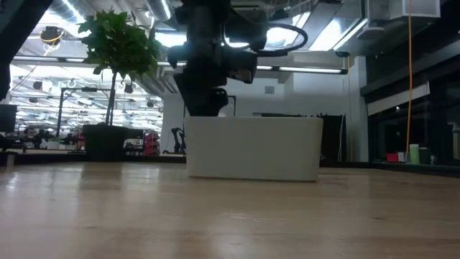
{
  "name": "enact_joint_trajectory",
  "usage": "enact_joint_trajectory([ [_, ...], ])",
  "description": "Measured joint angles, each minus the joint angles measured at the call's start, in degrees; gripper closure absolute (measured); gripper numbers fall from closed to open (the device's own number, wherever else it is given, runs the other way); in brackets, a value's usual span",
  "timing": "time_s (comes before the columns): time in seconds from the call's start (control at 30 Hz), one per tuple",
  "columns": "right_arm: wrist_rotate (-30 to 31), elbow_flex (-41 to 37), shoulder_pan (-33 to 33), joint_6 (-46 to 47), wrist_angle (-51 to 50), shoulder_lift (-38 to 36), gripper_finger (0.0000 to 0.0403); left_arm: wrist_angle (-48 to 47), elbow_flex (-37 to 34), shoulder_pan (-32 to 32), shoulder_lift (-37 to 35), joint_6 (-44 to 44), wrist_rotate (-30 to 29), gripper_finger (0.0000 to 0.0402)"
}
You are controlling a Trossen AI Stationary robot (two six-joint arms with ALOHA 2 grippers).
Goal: Pick and place pill bottles into a basket
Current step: Put the right white pill bottle into the gray bin
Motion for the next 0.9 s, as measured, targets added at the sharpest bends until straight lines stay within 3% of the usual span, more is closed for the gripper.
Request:
enact_joint_trajectory([
  [0.27, -3.0, 0.0, 0.0, -1.4, -0.1, 0.0, 0.0128, -14.0, 8.4, 0.0, -0.4, 0.9, -1.9, 0.0072],
  [0.33, -7.8, 0.0, 0.4, -4.4, -0.1, 0.0, 0.0128, -16.3, 10.6, 0.0, -1.0, 1.5, -1.9, 0.0077],
  [0.47, -23.4, 0.0, 5.0, -11.3, -0.4, 0.0, 0.0128, -15.5, 11.6, 0.6, -5.1, 2.6, -1.8, 0.0096],
  [0.53, -26.0, 0.0, 8.9, -11.5, -0.3, 0.2, 0.0128, -15.9, 11.6, 1.6, -7.5, 2.5, -1.8, 0.0108],
  [0.67, -25.9, 0.0, 16.2, -4.1, -1.8, 0.9, 0.0128, -16.8, 11.6, 4.0, -12.7, -1.3, -1.5, 0.0129],
  [0.9, -26.1, 0.0, 24.4, 14.0, -10.3, 7.9, 0.0128, -13.0, 11.6, 7.1, -21.8, -5.9, 5.9, 0.0142],
])
